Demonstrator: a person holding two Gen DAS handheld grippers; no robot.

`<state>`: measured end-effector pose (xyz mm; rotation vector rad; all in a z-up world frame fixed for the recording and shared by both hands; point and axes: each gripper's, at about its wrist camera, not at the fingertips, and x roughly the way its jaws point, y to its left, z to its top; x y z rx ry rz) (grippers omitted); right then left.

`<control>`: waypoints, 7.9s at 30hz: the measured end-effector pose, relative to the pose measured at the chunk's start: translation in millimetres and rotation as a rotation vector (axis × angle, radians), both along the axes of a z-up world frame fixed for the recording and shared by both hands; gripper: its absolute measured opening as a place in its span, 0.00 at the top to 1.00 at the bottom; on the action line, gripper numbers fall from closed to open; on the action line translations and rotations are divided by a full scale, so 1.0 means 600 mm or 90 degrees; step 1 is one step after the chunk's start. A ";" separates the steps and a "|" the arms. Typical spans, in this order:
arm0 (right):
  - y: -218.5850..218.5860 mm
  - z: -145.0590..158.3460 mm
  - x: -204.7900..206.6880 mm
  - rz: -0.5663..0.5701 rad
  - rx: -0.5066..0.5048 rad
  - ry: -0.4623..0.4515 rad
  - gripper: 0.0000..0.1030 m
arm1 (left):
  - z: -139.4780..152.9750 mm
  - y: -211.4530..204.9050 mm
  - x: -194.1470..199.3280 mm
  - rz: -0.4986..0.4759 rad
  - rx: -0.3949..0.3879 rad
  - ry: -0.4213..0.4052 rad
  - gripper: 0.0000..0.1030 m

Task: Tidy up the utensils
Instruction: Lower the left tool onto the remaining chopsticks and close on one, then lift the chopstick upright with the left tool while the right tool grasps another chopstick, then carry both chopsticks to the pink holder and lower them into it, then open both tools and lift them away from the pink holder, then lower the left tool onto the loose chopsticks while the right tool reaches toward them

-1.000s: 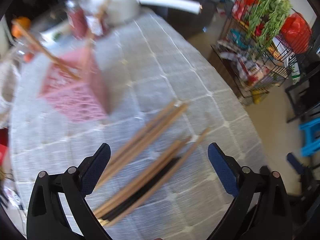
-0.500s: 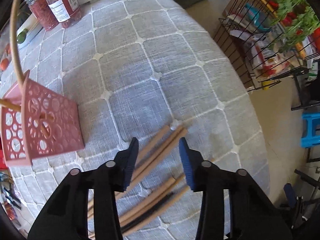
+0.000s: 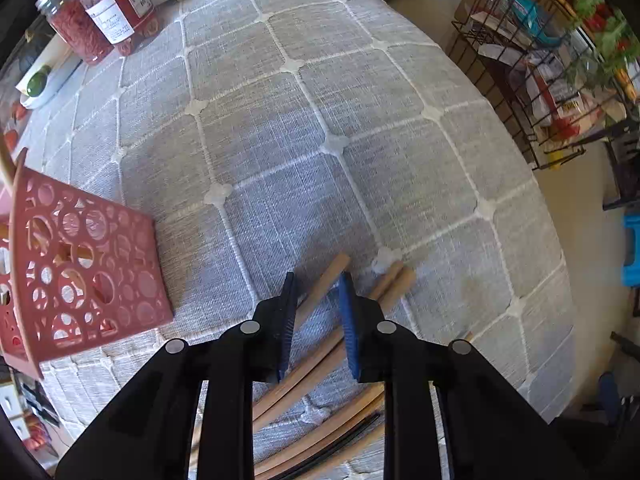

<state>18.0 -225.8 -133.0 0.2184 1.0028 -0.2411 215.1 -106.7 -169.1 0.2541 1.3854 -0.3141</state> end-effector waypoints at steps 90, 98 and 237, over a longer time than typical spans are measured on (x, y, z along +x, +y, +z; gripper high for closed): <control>0.123 0.397 0.028 0.170 0.157 -0.246 0.95 | 0.511 0.276 -0.275 0.116 -0.215 -0.545 0.93; 0.120 0.408 0.063 0.168 0.160 -0.254 0.95 | 0.504 0.267 -0.198 0.155 -0.201 -0.555 0.93; -0.078 0.014 0.038 -0.112 0.189 -0.017 0.06 | 0.007 0.025 -0.031 0.012 -0.013 -0.046 0.89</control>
